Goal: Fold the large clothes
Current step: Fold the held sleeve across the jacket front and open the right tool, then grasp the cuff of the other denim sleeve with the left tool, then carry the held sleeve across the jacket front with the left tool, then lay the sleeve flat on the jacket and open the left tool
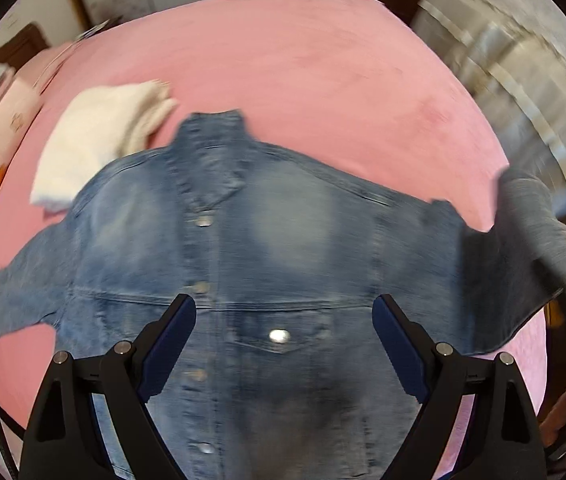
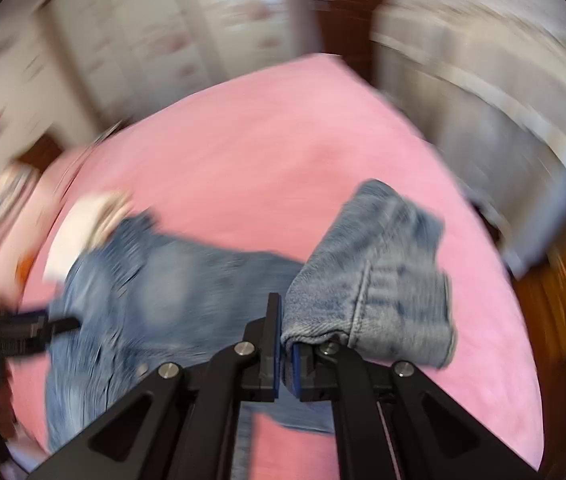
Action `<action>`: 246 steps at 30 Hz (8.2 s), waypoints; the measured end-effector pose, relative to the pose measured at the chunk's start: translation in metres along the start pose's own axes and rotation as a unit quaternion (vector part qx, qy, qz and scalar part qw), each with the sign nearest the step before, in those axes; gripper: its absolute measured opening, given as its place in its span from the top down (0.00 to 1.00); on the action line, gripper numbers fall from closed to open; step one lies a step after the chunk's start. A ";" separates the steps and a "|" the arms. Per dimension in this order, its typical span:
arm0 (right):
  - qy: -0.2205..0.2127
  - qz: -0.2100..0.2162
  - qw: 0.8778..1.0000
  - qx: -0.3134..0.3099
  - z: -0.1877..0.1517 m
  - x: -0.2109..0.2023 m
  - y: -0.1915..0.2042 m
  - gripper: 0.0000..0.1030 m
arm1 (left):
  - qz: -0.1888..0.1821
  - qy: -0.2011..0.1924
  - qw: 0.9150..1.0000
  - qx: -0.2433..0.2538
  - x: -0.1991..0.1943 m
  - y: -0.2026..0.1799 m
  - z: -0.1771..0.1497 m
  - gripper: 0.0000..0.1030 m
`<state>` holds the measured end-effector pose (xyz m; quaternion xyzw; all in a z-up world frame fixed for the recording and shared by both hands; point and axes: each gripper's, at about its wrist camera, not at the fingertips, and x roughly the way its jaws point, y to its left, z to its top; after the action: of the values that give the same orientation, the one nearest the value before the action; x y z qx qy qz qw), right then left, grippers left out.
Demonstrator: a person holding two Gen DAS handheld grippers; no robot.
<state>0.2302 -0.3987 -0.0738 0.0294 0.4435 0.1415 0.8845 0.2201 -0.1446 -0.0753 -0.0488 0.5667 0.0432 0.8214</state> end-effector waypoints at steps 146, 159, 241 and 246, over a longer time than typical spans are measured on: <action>0.182 -0.072 0.981 0.016 -0.142 0.116 0.056 0.78 | -0.295 -0.119 0.906 -0.280 0.153 0.161 0.018 0.93; 0.144 -0.127 0.981 -0.030 -0.126 0.116 0.046 0.78 | -0.219 -0.038 0.915 -0.336 0.189 0.193 -0.068 0.92; 0.087 -0.043 0.994 0.043 -0.015 0.154 0.002 0.51 | -0.246 0.049 0.943 -0.219 0.231 0.227 0.043 0.88; 0.121 -0.015 0.983 0.136 0.010 0.206 -0.051 0.50 | -0.193 0.028 0.966 -0.172 0.226 0.209 0.046 0.91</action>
<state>0.3665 -0.3894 -0.2367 0.1251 0.5631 0.0690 0.8139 0.3167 0.0724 -0.2768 -0.2991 0.5531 -0.0212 0.7773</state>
